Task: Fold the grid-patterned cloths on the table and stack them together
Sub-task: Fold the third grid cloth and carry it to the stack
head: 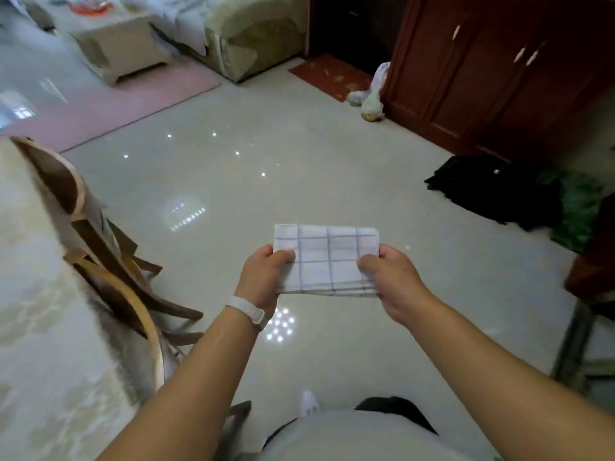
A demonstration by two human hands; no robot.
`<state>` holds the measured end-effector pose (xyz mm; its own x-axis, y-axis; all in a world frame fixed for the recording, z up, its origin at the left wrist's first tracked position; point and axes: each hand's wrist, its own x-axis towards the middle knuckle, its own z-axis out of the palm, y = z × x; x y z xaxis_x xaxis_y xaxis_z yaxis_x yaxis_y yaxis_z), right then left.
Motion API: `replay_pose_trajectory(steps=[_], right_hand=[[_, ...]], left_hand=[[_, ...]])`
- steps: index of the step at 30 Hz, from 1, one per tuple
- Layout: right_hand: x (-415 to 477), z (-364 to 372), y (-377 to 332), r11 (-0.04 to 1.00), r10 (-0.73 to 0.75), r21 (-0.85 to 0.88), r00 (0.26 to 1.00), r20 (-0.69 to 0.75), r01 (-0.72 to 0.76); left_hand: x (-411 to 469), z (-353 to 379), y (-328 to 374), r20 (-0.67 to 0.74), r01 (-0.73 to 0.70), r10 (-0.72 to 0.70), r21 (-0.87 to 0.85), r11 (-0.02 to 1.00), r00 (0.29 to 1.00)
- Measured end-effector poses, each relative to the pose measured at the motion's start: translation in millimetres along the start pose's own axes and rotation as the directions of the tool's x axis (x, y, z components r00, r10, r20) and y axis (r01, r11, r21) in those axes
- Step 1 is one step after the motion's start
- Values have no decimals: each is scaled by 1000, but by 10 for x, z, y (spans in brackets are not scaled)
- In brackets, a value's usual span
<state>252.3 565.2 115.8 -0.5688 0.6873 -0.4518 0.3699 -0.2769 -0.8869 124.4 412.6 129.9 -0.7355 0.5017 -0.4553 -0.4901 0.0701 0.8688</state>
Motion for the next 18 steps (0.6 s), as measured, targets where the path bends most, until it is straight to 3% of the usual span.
replay_pose_trajectory(steps=[11, 18], right_hand=[[1094, 688, -492, 998, -12, -52, 966, 257, 26], [2078, 1024, -1005, 995, 14, -100, 918, 396, 28]], left_hand=[[807, -377, 353, -273, 16, -28, -47, 999, 961], [1535, -245, 751, -405, -3, -40, -105, 994, 913]])
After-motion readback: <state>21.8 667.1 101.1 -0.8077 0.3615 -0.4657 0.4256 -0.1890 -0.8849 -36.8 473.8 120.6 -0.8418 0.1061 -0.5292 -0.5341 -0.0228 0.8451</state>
